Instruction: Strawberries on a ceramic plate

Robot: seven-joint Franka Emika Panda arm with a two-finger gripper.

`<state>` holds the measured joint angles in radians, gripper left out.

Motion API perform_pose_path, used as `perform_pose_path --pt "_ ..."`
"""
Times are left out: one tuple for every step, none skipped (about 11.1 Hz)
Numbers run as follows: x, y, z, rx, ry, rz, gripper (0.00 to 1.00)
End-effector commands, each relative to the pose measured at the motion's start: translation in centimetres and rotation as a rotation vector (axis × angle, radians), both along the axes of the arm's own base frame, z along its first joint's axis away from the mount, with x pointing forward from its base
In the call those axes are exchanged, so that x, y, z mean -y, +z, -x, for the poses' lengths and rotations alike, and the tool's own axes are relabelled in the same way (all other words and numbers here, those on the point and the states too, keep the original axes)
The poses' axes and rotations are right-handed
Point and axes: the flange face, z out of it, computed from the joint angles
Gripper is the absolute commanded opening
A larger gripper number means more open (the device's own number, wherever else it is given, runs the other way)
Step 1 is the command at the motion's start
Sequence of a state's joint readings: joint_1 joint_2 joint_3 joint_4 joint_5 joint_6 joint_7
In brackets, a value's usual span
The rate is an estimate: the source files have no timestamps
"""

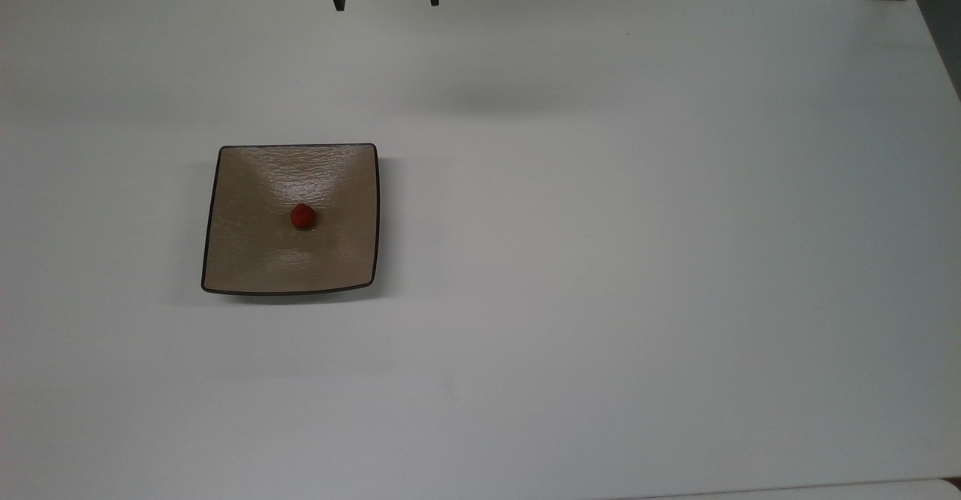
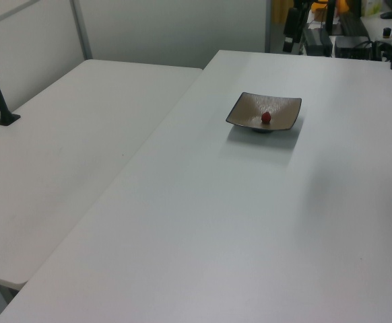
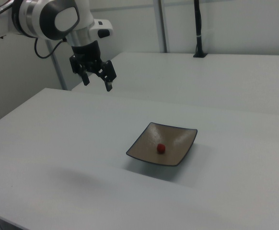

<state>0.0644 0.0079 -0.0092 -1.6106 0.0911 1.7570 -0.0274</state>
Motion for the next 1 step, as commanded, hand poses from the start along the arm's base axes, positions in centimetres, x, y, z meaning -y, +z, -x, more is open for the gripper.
perform_pose_path --pt "0.05 0.26 0.49 0.013 -0.018 -0.003 1.0"
